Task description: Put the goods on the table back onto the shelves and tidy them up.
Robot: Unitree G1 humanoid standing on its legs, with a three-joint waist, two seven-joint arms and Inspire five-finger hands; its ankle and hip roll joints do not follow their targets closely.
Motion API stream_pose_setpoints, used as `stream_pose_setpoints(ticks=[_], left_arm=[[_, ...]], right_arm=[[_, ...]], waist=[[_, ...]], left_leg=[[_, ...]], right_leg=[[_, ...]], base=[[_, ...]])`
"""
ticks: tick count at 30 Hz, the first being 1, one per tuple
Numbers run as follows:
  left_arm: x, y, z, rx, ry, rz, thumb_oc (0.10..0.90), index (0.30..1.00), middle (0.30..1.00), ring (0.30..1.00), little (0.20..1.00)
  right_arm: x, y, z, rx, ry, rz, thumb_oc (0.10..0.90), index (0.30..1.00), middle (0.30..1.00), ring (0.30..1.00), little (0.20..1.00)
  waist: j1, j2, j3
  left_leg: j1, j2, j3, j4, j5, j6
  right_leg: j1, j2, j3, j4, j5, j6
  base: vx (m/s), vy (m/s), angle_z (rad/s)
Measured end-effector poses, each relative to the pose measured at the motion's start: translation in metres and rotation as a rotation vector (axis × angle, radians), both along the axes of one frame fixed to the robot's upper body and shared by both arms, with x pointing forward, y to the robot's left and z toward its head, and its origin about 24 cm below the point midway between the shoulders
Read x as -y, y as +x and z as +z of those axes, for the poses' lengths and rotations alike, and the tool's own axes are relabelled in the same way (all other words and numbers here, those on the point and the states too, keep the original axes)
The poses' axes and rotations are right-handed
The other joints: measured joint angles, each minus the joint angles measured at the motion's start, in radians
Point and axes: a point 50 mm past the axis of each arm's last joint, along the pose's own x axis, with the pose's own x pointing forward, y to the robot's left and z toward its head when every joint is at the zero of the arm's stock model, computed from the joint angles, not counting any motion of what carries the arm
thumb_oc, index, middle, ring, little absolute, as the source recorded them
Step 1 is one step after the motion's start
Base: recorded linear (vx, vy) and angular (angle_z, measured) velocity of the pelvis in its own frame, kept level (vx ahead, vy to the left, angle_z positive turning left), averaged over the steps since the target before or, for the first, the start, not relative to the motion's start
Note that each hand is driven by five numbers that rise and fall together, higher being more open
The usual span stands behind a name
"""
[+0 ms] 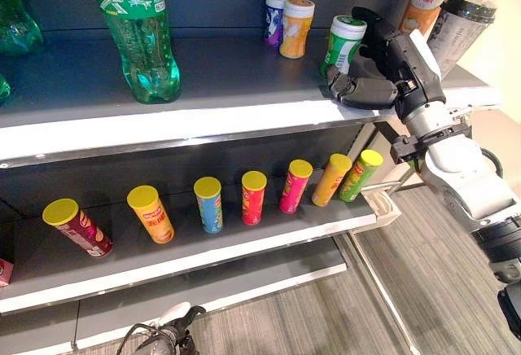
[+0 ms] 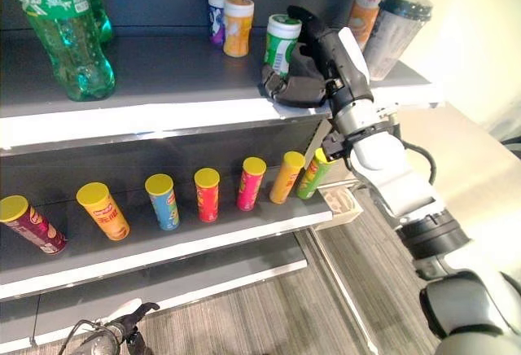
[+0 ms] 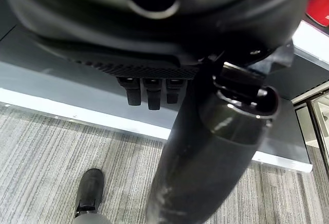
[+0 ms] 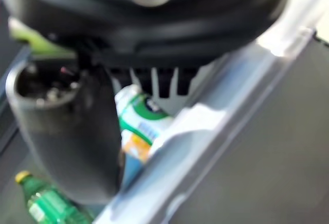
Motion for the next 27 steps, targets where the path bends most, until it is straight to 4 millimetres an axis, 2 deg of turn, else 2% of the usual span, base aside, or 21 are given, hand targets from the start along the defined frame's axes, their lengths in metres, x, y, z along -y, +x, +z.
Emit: stream_pose_setpoints(ticks=[27], left_arm=[[0.003, 0.001, 0.0, -0.002, -0.011, -0.006, 0.8, 0.9, 0.9, 0.9, 0.9]], right_arm=[[-0.015, -0.004, -0.009, 0.021, 0.042, 0.053, 0.8, 0.9, 0.9, 0.9, 0.9]], waist=[[0.0, -0.007, -0.003]], left_leg=[[0.004, 0.0, -0.001, 0.0, 0.0, 0.0]], right_leg=[[0.004, 0.0, 0.0, 0.0, 0.0, 0.0]], base=[[0.0, 0.0, 0.0]])
